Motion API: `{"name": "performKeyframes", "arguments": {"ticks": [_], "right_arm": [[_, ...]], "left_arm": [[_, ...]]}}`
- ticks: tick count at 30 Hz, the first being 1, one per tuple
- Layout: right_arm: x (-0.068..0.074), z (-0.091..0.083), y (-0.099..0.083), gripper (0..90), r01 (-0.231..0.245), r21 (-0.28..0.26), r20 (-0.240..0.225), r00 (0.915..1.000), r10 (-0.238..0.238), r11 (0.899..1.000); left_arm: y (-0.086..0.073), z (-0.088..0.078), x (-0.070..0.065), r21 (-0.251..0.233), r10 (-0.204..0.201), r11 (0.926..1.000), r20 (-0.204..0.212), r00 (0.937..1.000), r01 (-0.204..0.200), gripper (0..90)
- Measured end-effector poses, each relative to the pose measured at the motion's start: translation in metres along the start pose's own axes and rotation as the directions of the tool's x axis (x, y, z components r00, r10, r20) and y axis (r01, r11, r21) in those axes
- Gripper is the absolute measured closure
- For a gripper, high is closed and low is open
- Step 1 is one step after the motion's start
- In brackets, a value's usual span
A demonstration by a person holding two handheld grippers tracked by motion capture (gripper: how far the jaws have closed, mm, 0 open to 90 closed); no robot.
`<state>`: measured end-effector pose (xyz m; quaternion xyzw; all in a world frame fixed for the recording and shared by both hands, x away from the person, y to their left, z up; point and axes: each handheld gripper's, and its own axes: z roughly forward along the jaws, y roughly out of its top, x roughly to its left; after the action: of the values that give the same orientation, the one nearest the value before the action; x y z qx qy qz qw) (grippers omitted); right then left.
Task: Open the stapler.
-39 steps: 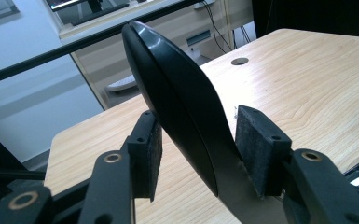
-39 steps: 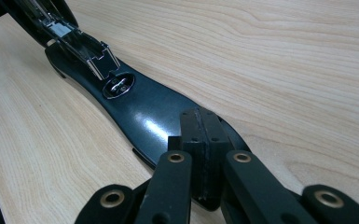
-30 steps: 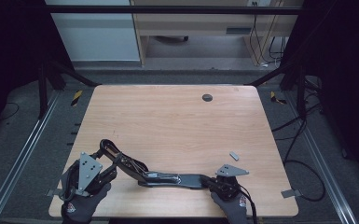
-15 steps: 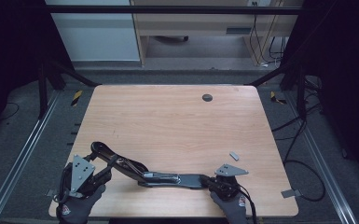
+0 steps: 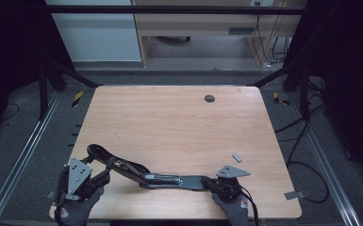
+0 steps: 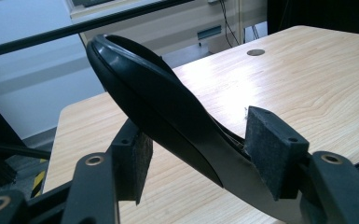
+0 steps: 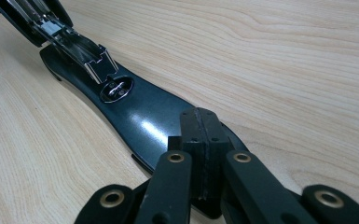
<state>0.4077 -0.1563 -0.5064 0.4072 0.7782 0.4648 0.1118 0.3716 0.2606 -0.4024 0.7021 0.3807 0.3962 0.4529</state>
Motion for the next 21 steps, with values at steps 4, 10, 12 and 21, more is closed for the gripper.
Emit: {"name": "performKeyframes", "arguments": {"ticks": [4, 10, 12, 21], "right_arm": [[0.0004, 0.0003, 0.0002, 90.0, -0.004, -0.001, 0.002, 1.0, 0.004, 1.0], [0.001, 0.0003, 0.0004, 90.0, 0.014, 0.001, 0.008, 0.9999, -0.014, 1.0], [0.0012, 0.0003, 0.0002, 90.0, 0.012, -0.001, 0.009, 0.9999, -0.012, 1.0], [0.0008, 0.0002, 0.0, 90.0, 0.013, -0.004, 0.012, 0.9998, -0.013, 1.0]], "left_arm": [[0.0011, -0.0007, -0.0007, 0.002, 0.021, 0.9998, -0.016, 0.9997, -0.021, 38.4], [0.001, -0.0026, 0.0033, 0.003, -0.004, 1.0, -0.006, 1.0, 0.004, 30.0], [0.0013, -0.0045, 0.0038, 0.002, -0.002, 1.0, -0.006, 1.0, 0.002, 28.6], [0.0, -0.0082, 0.0044, 0.018, 0.012, 0.9998, 0.001, 0.9999, -0.012, 26.5]]}}
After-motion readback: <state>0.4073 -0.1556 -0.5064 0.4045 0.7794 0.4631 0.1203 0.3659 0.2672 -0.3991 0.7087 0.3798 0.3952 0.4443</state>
